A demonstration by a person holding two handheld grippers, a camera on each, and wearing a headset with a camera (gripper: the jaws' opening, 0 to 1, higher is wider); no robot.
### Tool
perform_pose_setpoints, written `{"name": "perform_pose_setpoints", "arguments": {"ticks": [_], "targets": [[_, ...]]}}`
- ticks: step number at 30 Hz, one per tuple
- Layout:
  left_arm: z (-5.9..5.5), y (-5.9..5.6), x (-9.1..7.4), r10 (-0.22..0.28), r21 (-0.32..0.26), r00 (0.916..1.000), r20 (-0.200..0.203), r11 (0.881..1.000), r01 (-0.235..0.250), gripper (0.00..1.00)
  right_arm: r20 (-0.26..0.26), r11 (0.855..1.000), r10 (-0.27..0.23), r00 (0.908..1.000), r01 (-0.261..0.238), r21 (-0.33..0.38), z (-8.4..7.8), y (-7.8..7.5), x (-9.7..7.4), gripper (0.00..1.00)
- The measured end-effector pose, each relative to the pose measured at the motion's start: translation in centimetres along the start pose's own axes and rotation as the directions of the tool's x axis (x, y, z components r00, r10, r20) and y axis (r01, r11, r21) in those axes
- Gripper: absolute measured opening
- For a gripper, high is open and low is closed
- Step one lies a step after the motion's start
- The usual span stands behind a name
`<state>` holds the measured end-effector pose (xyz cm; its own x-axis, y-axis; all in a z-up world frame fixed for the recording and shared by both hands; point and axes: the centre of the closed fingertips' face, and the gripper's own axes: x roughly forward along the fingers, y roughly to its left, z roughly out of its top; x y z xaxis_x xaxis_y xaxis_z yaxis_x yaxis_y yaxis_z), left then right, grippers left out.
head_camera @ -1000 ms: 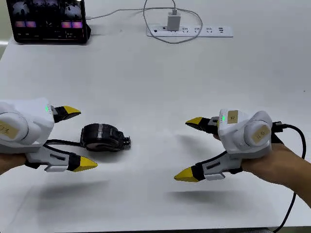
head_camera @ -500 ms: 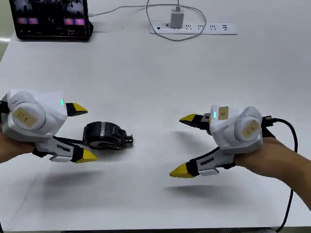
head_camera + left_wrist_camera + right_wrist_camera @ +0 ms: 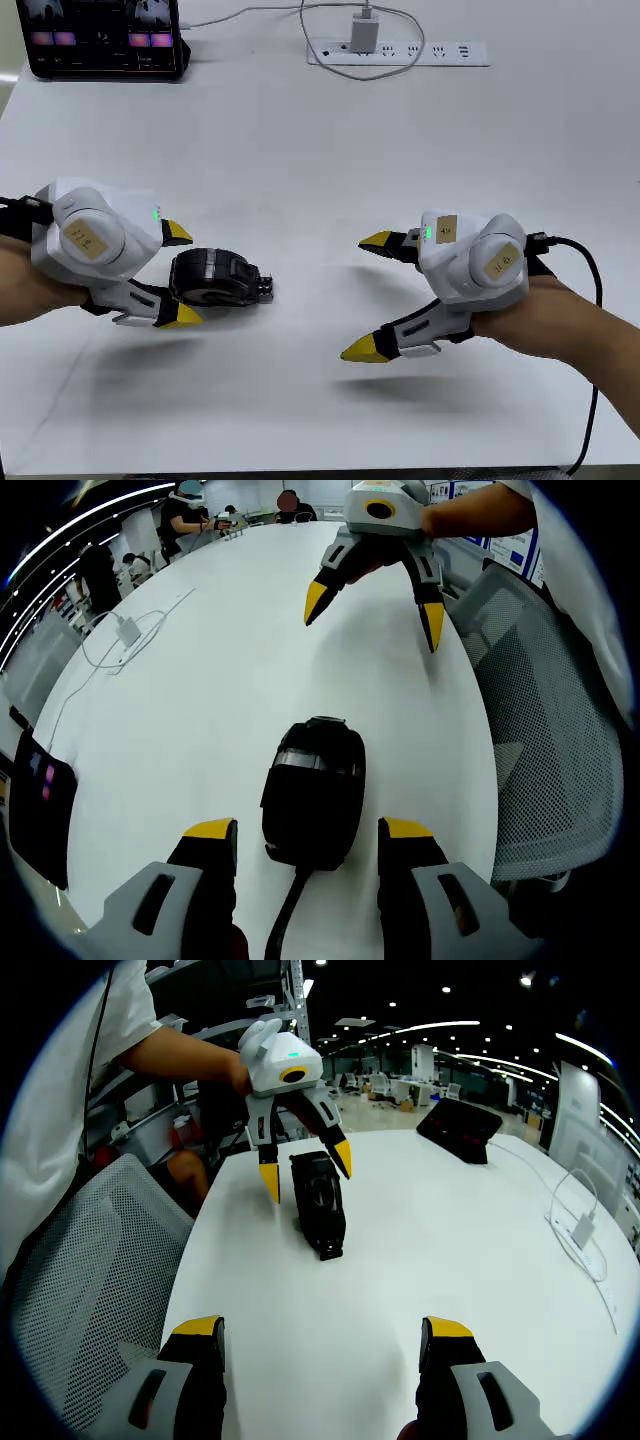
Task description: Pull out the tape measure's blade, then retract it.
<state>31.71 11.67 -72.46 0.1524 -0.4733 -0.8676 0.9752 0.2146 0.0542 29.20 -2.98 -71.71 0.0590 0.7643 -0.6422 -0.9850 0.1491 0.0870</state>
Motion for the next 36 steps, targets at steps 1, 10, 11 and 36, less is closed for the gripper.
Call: {"name": "perform_pose_setpoints", "arguments": {"ticks": [1,10,11,36], "targets": [[0.0,0.0,0.0,-0.003,0.003,1.0000,-0.001,1.000,0.003,0.51,0.000,1.000,0.002,1.0000,-0.002,-0.001,0.0,0.0,0.0,0.78],[-0.5,0.1,0.3,-0.007,0.025,0.9994,-0.035,1.000,0.008,0.41,0.001,1.000,0.008,1.0000,-0.008,-0.003,0.0,0.1,0.3,0.77],[-0.5,0.2,0.4,-0.008,0.023,0.9993,-0.036,1.000,0.009,0.41,0.001,1.000,0.009,1.0000,-0.009,-0.002,0.0,0.1,0.4,0.77],[-0.6,0.0,0.5,-0.010,0.032,0.9985,-0.054,0.999,0.012,0.28,0.039,0.999,0.036,0.9986,-0.035,-0.021,1.1,-0.5,2.3,0.68]]}}
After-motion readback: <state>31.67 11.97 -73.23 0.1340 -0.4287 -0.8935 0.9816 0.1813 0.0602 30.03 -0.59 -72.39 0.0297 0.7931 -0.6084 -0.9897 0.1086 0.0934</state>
